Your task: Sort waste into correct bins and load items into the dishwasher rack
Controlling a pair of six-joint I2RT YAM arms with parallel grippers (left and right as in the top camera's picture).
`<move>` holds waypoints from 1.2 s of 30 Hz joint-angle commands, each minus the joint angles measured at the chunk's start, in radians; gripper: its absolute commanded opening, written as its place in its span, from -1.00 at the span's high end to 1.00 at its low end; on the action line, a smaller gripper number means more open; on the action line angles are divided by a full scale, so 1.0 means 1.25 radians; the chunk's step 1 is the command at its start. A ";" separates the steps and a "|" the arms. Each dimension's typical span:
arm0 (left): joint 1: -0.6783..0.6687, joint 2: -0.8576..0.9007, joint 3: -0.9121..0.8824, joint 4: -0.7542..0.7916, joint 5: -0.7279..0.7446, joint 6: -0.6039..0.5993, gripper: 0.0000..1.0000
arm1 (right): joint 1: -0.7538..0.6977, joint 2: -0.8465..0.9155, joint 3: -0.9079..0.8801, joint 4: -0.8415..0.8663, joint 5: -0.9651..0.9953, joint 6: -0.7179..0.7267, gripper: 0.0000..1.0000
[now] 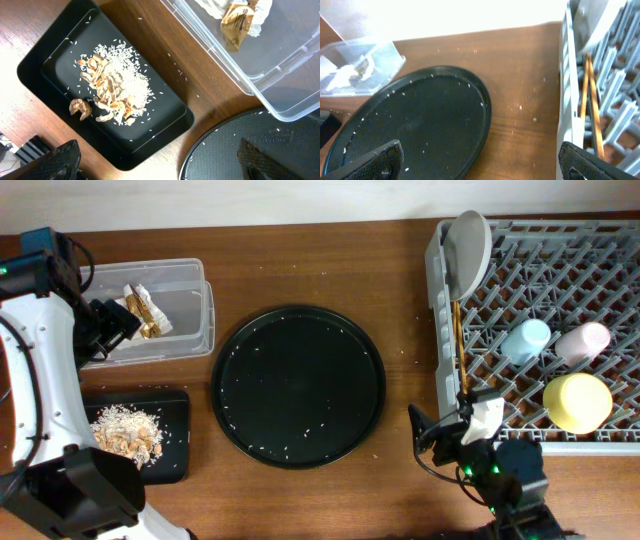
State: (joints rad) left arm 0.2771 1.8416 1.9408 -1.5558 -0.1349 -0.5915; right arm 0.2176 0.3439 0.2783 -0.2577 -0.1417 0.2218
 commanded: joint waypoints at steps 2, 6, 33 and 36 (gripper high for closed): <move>0.002 -0.015 0.004 -0.001 -0.003 0.001 -0.99 | -0.012 -0.188 -0.067 0.007 -0.004 -0.049 -0.97; 0.002 -0.015 0.004 -0.001 -0.003 0.001 -0.99 | -0.089 -0.273 -0.179 0.150 -0.041 -0.048 -0.97; 0.002 -0.015 0.004 -0.040 -0.001 0.004 -0.99 | -0.191 -0.272 -0.218 0.151 0.031 -0.130 -0.96; -0.005 -0.015 -0.016 -0.105 0.015 0.003 -0.99 | -0.191 -0.272 -0.218 0.151 0.031 -0.130 -0.97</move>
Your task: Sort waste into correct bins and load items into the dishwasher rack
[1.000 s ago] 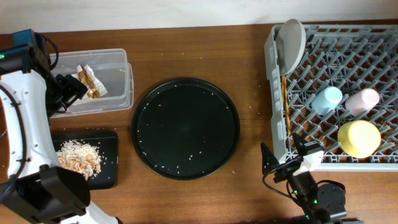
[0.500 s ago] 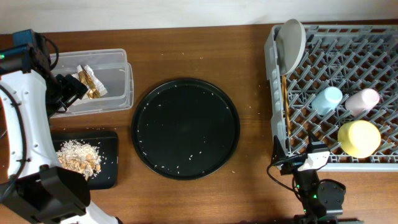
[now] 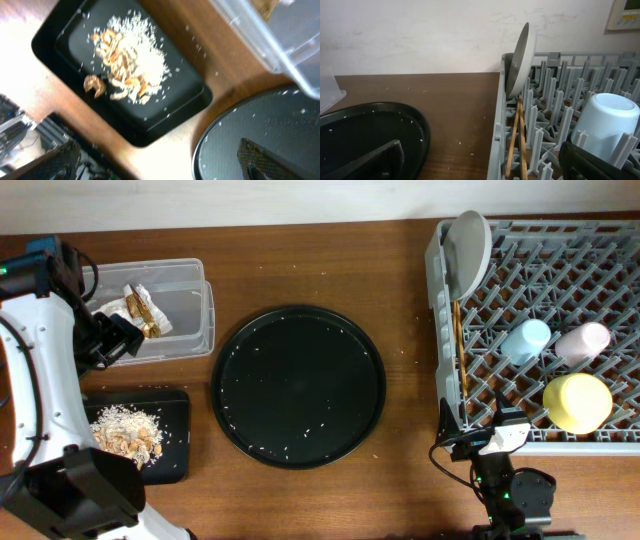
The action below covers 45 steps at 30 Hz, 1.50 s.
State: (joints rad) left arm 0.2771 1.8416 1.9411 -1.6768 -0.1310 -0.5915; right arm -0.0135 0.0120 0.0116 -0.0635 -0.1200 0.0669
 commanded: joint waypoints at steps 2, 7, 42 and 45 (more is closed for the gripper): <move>-0.042 -0.020 -0.054 0.012 0.005 0.004 -0.99 | -0.006 -0.007 -0.005 -0.004 0.013 -0.006 -0.97; -0.219 -0.275 -0.473 0.466 -0.006 0.083 -0.99 | -0.006 -0.007 -0.005 -0.004 0.013 -0.006 -0.97; -0.247 -1.469 -1.546 1.274 0.089 0.558 -0.99 | -0.006 -0.007 -0.005 -0.004 0.013 -0.006 -0.97; -0.247 -1.469 -1.546 1.274 0.091 0.539 -0.99 | -0.006 -0.007 -0.005 -0.004 0.013 -0.006 -0.97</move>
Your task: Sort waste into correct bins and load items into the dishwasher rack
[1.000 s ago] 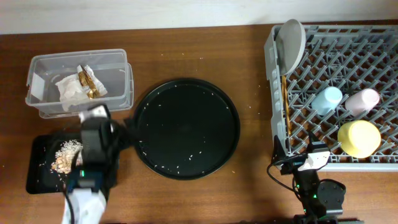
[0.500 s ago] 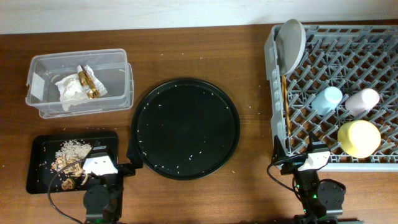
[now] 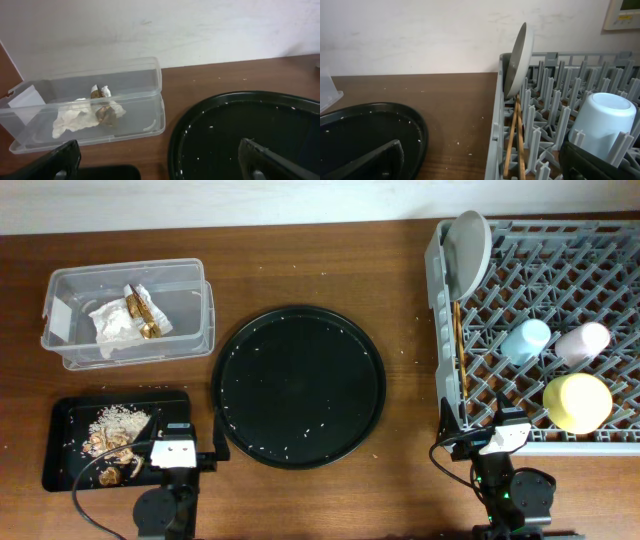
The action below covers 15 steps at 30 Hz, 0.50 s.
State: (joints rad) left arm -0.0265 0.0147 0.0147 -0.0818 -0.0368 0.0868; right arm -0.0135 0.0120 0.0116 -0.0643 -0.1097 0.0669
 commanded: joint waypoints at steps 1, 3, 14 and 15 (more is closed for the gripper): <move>-0.004 -0.008 -0.005 -0.002 0.015 -0.025 -0.99 | -0.006 -0.007 -0.005 -0.003 0.005 -0.006 -0.96; -0.004 -0.008 -0.005 -0.002 0.015 -0.043 -0.99 | -0.006 -0.007 -0.005 -0.003 0.005 -0.006 -0.97; -0.004 -0.008 -0.005 -0.002 0.015 -0.060 -0.99 | -0.006 -0.007 -0.005 -0.003 0.005 -0.006 -0.97; -0.004 -0.008 -0.005 -0.002 0.015 -0.060 -0.99 | -0.006 -0.007 -0.005 -0.003 0.005 -0.006 -0.97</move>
